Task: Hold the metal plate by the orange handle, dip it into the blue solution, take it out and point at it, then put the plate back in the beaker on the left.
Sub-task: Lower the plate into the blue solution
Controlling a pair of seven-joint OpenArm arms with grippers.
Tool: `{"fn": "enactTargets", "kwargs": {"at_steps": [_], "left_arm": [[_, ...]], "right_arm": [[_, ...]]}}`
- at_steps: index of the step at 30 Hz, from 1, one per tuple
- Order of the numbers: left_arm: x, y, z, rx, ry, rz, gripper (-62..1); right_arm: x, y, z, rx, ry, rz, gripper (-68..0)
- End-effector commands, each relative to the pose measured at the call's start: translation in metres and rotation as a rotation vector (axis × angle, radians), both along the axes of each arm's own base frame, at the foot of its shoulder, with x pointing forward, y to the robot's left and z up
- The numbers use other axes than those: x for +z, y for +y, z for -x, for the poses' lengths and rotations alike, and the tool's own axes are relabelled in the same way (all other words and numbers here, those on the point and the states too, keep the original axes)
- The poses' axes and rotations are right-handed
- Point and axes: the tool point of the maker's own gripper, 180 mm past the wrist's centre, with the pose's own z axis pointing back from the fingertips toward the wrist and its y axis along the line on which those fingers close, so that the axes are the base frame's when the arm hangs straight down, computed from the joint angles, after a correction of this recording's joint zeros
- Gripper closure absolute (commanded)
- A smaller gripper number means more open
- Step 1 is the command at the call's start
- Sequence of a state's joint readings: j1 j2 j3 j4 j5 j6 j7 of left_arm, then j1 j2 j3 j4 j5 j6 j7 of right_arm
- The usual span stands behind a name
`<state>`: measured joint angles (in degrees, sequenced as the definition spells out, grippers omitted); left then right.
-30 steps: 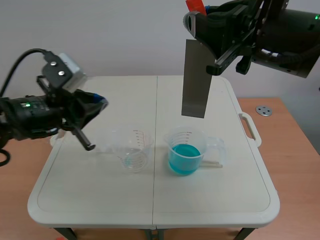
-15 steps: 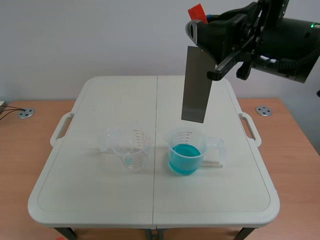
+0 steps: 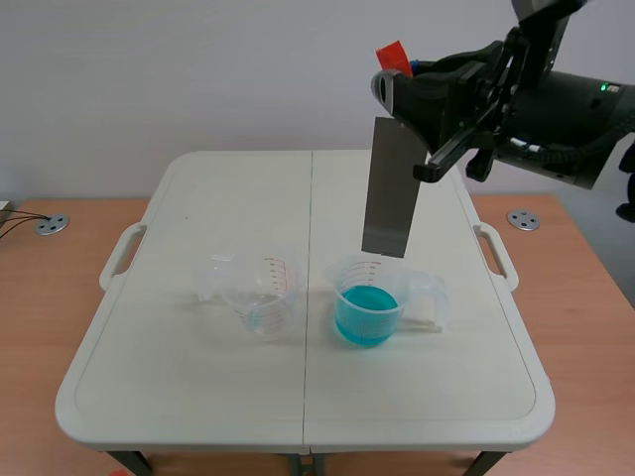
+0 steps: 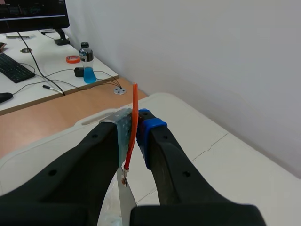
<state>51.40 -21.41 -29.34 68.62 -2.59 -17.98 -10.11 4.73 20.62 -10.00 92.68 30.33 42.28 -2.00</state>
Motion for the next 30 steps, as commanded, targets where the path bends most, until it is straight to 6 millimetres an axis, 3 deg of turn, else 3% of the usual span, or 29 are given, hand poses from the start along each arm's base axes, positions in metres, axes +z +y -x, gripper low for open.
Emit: {"fn": "enactTargets", "kwargs": {"at_steps": [1,5,11,16,21,30], "left_arm": [[-0.006,-0.005,0.003,0.005,0.004,0.012,-0.6],[-0.034,-0.025,0.037,0.031,0.096,0.071,-0.6],[-0.07,-0.075,0.083,0.006,0.239,0.198,-0.6],[-0.089,-0.11,0.108,-0.035,0.327,0.276,-0.6],[-0.1,-0.125,0.118,-0.052,0.371,0.31,-0.6],[-0.114,-0.123,0.115,-0.033,0.388,0.318,-0.6]], "right_arm": [[0.01,0.003,0.0,0.019,-0.027,-0.028,-1.3],[0.003,0.005,0.0,0.022,-0.026,-0.019,-1.3],[-0.011,0.006,-0.002,0.024,-0.002,-0.018,-1.3],[-0.021,0.008,-0.002,0.027,0.009,-0.018,-1.3],[-0.031,0.01,-0.002,0.025,0.016,-0.009,-1.3],[-0.055,0.016,-0.002,0.027,0.07,-0.017,-1.3]]}}
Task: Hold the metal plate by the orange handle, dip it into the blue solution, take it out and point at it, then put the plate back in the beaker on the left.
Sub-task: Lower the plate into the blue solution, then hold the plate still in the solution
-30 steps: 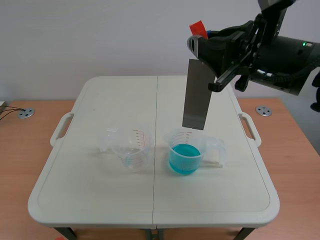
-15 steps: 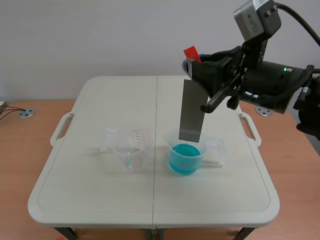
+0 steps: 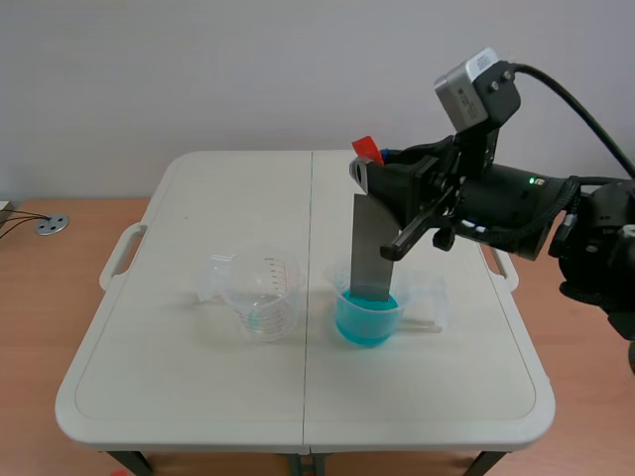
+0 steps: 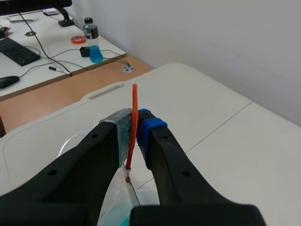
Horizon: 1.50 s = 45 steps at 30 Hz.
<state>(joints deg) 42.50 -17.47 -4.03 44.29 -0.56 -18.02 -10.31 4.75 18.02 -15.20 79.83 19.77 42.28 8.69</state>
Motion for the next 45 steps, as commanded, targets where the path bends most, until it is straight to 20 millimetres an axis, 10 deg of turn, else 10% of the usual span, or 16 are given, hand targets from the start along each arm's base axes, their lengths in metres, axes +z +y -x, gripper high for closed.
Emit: {"fn": "enactTargets", "kwargs": {"at_steps": [1,20,45], "left_arm": [[0.001,0.001,-0.002,0.003,-0.005,0.009,-0.6],[-0.002,-0.008,-0.003,0.016,0.004,0.052,-0.6],[-0.005,-0.01,-0.002,0.013,0.027,0.062,-0.6]], "right_arm": [[0.01,0.004,-0.003,0.012,-0.03,-0.031,-1.3],[-0.033,0.01,0.001,0.019,0.011,0.046,-1.3],[-0.037,0.011,0.003,0.031,-0.006,0.09,-1.3]]}}
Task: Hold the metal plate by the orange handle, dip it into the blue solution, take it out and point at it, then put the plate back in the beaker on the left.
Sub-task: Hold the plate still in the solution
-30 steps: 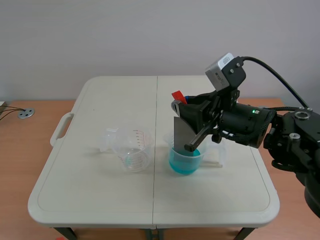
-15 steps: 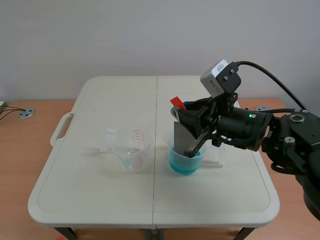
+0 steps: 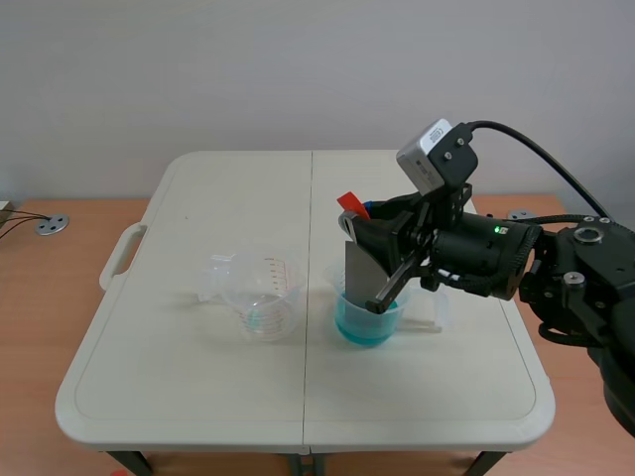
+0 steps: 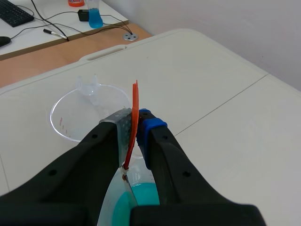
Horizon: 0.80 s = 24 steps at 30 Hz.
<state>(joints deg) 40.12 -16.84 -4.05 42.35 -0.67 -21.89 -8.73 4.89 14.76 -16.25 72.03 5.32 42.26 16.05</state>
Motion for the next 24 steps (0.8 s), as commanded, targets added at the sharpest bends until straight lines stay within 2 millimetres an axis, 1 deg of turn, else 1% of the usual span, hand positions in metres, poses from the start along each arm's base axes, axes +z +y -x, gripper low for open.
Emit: {"fn": "enactTargets", "kwargs": {"at_steps": [1,5,24], "left_arm": [[0.0008,0.0019,-0.0013,0.005,-0.005,0.001,-0.6],[-0.0004,0.0026,-0.0047,0.007,-0.01,0.0,-0.6],[-0.0005,0.0015,-0.0048,0.009,-0.01,0.002,-0.6]], "right_arm": [[0.0117,0.0009,-0.0043,0.008,-0.031,-0.02,-1.3],[0.0118,0.001,-0.0042,0.009,-0.033,-0.019,-1.3],[0.0126,0.0011,-0.0042,0.009,-0.036,-0.023,-1.3]]}}
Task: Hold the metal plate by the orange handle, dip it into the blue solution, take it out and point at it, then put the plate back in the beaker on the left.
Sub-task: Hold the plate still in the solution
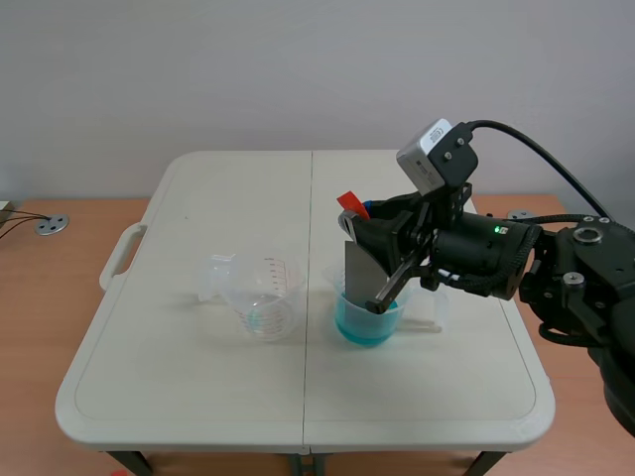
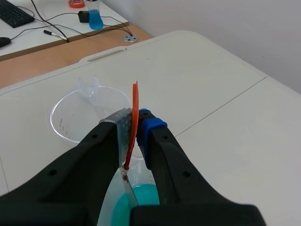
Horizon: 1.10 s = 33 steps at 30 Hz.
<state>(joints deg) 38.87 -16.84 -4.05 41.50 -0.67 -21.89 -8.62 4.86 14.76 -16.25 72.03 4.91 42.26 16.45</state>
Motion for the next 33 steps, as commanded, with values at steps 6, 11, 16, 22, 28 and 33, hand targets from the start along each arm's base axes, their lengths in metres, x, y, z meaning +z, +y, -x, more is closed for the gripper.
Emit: {"fn": "enactTargets", "kwargs": {"at_steps": [6,11,16,22,28,33], "left_arm": [[0.002,-0.001,0.001,0.005,-0.003,0.01,-0.6],[0.002,0.0,0.001,0.004,-0.003,0.008,-0.6],[0.002,-0.001,0.0,0.005,-0.005,0.009,-0.6],[0.001,-0.001,0.001,0.007,-0.001,0.015,-0.6],[0.001,-0.005,0.002,0.008,0.004,0.031,-0.6],[0.001,-0.004,0.001,0.008,0.002,0.03,-0.6]], "right_arm": [[0.013,0.001,-0.005,0.007,-0.033,-0.027,-1.3],[0.013,0.001,-0.005,0.006,-0.033,-0.027,-1.3],[0.014,0.001,-0.005,0.007,-0.035,-0.03,-1.3],[0.016,-0.001,-0.006,0.001,-0.043,-0.039,-1.3],[0.018,-0.001,-0.006,0.001,-0.049,-0.042,-1.3],[0.024,0.0,-0.006,0.006,-0.067,-0.043,-1.3]]}}
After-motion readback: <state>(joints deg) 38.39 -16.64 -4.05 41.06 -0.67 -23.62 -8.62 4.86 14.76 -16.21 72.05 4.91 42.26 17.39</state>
